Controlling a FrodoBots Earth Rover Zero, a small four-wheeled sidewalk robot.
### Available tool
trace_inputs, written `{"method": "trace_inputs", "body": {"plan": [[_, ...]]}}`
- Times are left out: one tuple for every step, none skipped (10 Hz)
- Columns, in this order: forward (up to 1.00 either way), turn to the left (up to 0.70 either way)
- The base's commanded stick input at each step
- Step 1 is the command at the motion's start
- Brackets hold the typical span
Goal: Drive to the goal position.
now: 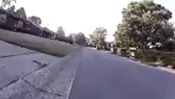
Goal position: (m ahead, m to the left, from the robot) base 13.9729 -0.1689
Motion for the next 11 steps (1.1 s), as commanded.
{"method": "trace_inputs", "body": {"plan": [[1.00, 0.00], [1.00, 0.00], [1.00, 0.00], [1.00, 0.00], [1.00, 0.00], [1.00, 0.00], [1.00, 0.00], [1.00, 0.00], [1.00, 0.00], [0.99, 0.00], [0.98, 0.00]]}}
